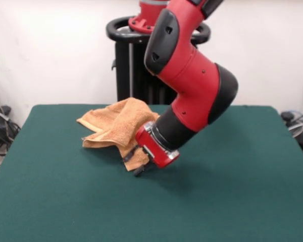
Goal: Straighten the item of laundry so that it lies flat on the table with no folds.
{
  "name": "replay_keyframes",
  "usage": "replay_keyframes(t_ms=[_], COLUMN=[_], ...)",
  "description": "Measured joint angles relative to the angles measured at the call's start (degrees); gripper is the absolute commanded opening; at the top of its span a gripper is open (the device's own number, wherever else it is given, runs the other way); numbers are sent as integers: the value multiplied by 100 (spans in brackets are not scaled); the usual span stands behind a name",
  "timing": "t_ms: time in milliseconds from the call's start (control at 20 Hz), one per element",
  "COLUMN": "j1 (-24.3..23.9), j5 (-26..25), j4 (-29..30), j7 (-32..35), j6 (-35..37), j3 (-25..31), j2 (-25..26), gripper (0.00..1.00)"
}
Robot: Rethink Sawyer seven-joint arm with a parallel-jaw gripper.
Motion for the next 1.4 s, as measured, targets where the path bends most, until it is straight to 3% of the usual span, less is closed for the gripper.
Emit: replay_keyframes(t_ms=[250, 550, 750, 1050, 1400], j1=[-329, -1503, -1954, -2245, -2239], j5=[107, 347, 354, 348, 248], j4=[-7, -56, -90, -94, -92], j7=[0, 0, 0, 0, 0], j6=[161, 1211, 1640, 1903, 1914], j3=[357, 1320, 1723, 2028, 2084], j2=[-239, -905, -1079, -1184, -1212], gripper=[0, 0, 0, 0, 0])
